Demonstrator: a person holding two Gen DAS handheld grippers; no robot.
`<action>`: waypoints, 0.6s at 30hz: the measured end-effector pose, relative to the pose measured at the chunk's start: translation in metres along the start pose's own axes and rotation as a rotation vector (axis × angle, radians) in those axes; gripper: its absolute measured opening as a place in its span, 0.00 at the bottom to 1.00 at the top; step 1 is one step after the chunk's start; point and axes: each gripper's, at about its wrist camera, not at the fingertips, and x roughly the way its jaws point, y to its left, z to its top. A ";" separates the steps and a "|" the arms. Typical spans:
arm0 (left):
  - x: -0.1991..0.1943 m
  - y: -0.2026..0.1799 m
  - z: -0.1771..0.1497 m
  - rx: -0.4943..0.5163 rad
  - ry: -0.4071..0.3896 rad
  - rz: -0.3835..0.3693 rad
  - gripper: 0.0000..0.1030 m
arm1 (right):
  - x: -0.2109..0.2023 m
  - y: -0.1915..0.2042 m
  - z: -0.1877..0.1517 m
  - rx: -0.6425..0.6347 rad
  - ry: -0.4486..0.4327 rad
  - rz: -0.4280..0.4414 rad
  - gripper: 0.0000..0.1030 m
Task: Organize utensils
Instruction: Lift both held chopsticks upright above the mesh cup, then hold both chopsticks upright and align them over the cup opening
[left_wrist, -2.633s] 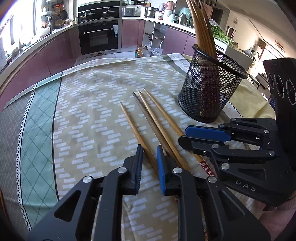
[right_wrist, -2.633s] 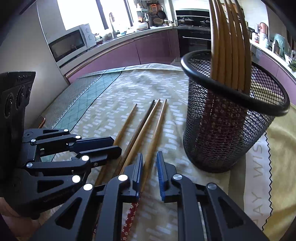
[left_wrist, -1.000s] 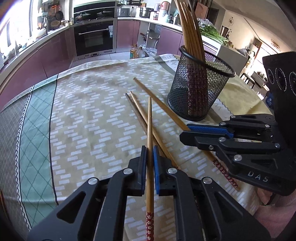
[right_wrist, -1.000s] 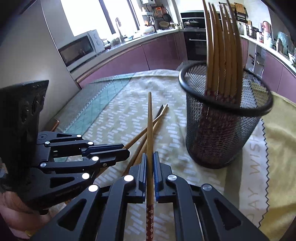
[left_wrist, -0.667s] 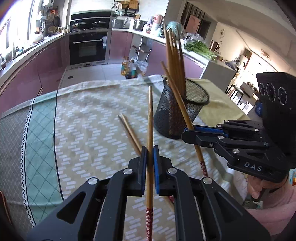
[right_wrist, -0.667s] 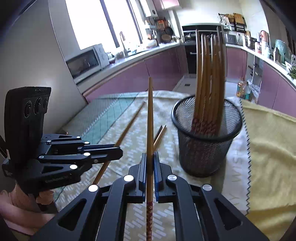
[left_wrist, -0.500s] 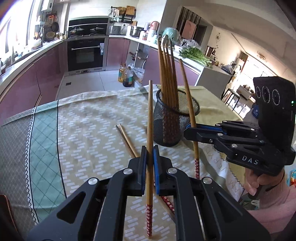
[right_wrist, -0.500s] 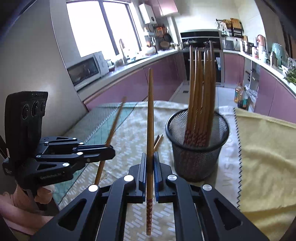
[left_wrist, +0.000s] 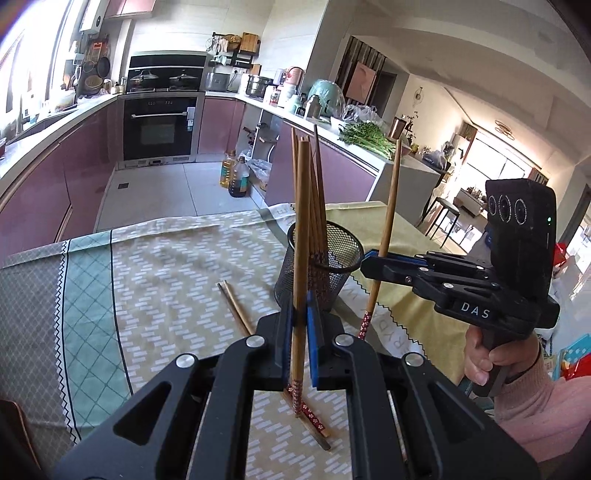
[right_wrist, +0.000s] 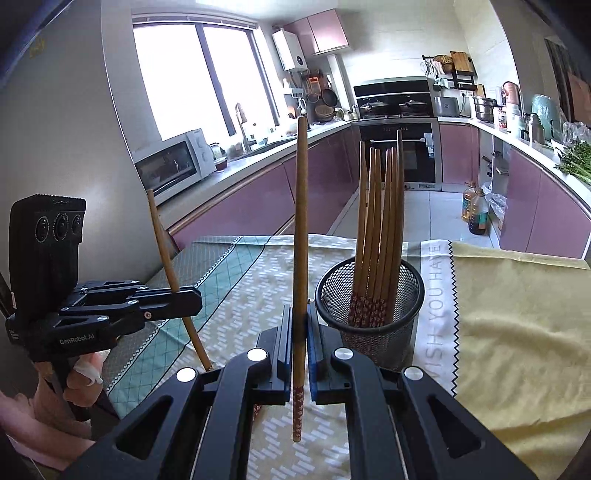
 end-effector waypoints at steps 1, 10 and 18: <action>-0.001 -0.001 0.001 0.001 -0.003 -0.002 0.07 | 0.000 0.000 0.000 0.001 -0.003 -0.001 0.06; 0.001 -0.005 0.008 0.004 -0.019 -0.024 0.07 | -0.004 -0.003 0.002 0.008 -0.021 -0.012 0.06; 0.005 -0.007 0.015 0.006 -0.031 -0.031 0.07 | -0.009 -0.005 0.008 0.013 -0.043 -0.018 0.06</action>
